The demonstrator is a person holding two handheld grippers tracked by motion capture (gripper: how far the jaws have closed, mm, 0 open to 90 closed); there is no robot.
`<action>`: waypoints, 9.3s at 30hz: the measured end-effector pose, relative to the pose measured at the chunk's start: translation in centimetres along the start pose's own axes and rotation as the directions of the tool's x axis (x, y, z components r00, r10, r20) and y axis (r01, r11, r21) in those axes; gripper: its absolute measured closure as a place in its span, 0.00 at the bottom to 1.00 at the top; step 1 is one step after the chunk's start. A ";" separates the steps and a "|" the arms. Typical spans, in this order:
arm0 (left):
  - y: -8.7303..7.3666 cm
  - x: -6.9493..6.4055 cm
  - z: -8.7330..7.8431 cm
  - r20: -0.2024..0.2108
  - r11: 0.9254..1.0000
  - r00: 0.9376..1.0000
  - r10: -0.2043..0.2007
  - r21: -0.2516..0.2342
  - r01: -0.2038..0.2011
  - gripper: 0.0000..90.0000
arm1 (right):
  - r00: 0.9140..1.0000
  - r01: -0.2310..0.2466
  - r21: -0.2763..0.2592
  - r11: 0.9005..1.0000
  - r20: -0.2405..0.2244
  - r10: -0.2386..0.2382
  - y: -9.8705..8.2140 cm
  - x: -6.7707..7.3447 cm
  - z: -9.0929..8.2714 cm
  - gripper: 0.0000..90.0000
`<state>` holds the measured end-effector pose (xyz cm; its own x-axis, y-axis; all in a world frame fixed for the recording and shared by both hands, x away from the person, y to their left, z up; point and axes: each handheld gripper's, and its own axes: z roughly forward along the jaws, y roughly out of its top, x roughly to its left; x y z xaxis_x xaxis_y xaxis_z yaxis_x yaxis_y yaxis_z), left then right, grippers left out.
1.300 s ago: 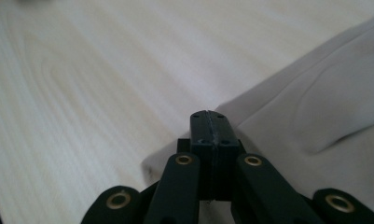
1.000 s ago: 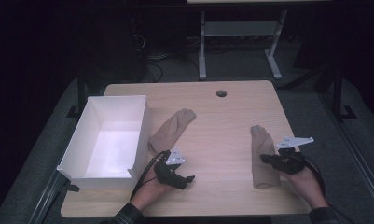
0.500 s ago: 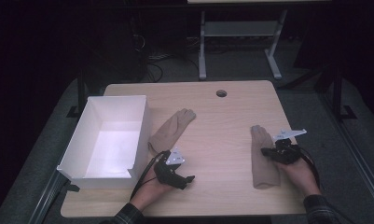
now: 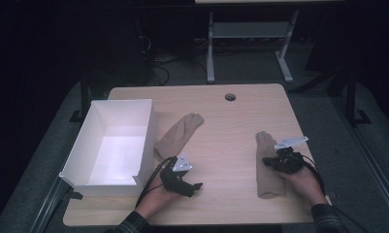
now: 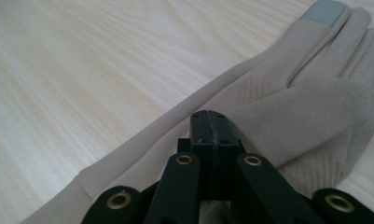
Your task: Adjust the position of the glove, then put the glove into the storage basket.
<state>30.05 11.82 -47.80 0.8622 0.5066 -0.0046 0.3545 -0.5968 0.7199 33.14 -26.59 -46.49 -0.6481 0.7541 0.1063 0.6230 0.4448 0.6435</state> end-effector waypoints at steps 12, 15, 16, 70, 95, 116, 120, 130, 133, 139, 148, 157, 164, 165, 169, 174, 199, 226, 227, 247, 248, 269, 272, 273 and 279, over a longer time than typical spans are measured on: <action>0.0 0.0 0.0 0.000 1.000 1.000 0.000 0.001 0.000 0.14 | 0.995 0.086 0.002 0.996 -0.052 -0.086 0.7 3.2 1.0 1.00; 0.0 0.0 0.0 0.000 1.000 1.000 0.001 0.000 -0.001 0.14 | 0.994 0.099 -0.019 0.995 -0.046 -0.100 0.7 3.2 0.6 0.94; 0.0 0.0 0.0 0.000 1.000 1.000 0.001 0.000 -0.001 0.14 | 0.995 0.089 -0.068 0.994 -0.027 -0.091 0.7 2.8 -0.4 0.86; 5.9 4.7 0.8 -0.187 0.984 0.968 -0.167 0.023 0.174 0.99 | 0.953 -0.149 -0.138 0.979 0.244 0.180 -2.7 -4.2 -0.5 0.15; 6.3 10.2 3.0 -0.367 0.962 0.897 -0.245 0.023 0.272 0.99 | 0.954 -0.145 -0.141 0.979 0.243 0.176 -2.8 -4.2 -0.5 0.15; 6.5 8.5 4.3 -0.266 0.968 0.941 -0.211 0.077 0.239 1.00 | 0.954 -0.145 -0.139 0.980 0.243 0.175 -2.8 -4.2 -0.5 0.15; 6.9 7.0 4.9 -0.208 0.974 0.957 -0.200 0.065 0.217 1.00 | 0.954 -0.145 -0.139 0.980 0.243 0.175 -2.8 -4.2 -0.5 0.15; 7.2 4.8 5.5 -0.055 0.978 0.979 -0.196 0.058 0.200 1.00 | 0.954 -0.146 -0.138 0.980 0.243 0.176 -2.8 -4.1 -0.6 0.15; 7.4 4.1 5.7 -0.021 0.982 0.984 -0.175 0.067 0.176 1.00 | 0.954 -0.146 -0.138 0.980 0.243 0.176 -2.8 -4.1 -0.6 0.15; 7.8 2.9 6.2 0.018 0.985 0.987 -0.159 0.069 0.158 1.00 | 0.954 -0.146 -0.138 0.980 0.243 0.177 -2.8 -4.1 -0.6 0.15; 8.1 3.1 5.1 0.024 0.988 0.989 -0.148 0.057 0.146 1.00 | 0.954 -0.146 -0.138 0.980 0.243 0.177 -2.8 -4.1 -0.6 0.15; 7.0 4.7 2.1 -0.081 0.984 0.983 -0.162 0.066 0.168 0.99 | 0.954 -0.146 -0.138 0.980 0.243 0.177 -2.8 -4.1 -0.6 0.15; 5.8 6.5 2.5 -0.155 0.969 0.964 -0.218 0.085 0.233 0.99 | 0.954 -0.146 -0.139 0.979 0.243 0.177 -2.8 -4.1 -0.6 0.15; 5.6 6.5 2.8 -0.160 0.969 0.965 -0.207 0.100 0.224 0.99 | 0.954 -0.147 -0.139 0.979 0.243 0.177 -2.8 -4.1 -0.6 0.15; 5.6 6.1 2.7 -0.160 0.969 0.966 -0.203 0.108 0.222 1.00 | 0.954 -0.147 -0.139 0.979 0.243 0.177 -2.8 -4.1 -0.6 0.15; 5.5 4.9 2.2 -0.122 0.968 0.975 -0.185 0.150 0.202 1.00 | 0.955 -0.145 -0.138 0.980 0.241 0.175 -2.8 -4.1 -0.6 0.15; 4.8 2.0 0.8 0.063 0.985 0.988 -0.144 0.108 0.137 0.90 | 0.957 -0.136 -0.137 0.981 0.237 0.166 -2.8 -4.0 -0.5 0.15; 6.1 4.6 4.3 -0.017 0.983 0.986 -0.169 0.066 0.169 0.68 | 0.958 -0.137 -0.135 0.981 0.233 0.165 -2.8 -4.0 -0.5 0.15; 6.1 4.5 4.3 -0.014 0.984 0.987 -0.159 0.072 0.160 0.71 | 0.959 -0.135 -0.135 0.982 0.233 0.164 -2.8 -4.0 -0.5 0.15; 5.9 4.6 4.4 0.040 0.980 0.980 -0.193 0.059 0.190 0.93 | 1.000 -0.007 -0.120 0.993 -0.022 0.005 -2.1 -1.7 -1.6 0.99; 6.0 4.6 4.4 0.040 0.981 0.981 -0.190 0.060 0.187 0.93 | 0.999 -0.006 -0.112 0.994 -0.034 0.002 -2.1 -1.6 -1.5 1.00; 6.0 4.6 4.5 0.039 0.981 0.982 -0.185 0.063 0.182 0.94 | 0.996 0.020 -0.092 0.996 -0.088 -0.028 -0.4 0.9 0.7 1.00; 6.0 4.6 4.5 0.062 0.978 0.977 -0.203 0.064 0.199 0.94 | 0.995 0.031 -0.091 0.995 -0.094 -0.039 -0.2 1.3 0.8 1.00; 6.0 4.4 4.4 0.074 0.977 0.976 -0.207 0.066 0.203 0.94 | 0.994 0.036 -0.089 0.995 -0.096 -0.045 -0.1 1.4 0.8 1.00; 6.0 3.9 4.1 0.113 0.972 0.966 -0.231 0.055 0.226 0.94 | 0.993 0.036 -0.107 0.994 -0.108 -0.047 -0.4 1.1 -0.4 1.00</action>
<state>37.02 7.63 -46.31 0.7920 0.5572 -0.2493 0.5598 -0.4999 0.6609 32.01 -26.13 -46.39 -0.7206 0.6753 0.1572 0.5491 0.4175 0.7240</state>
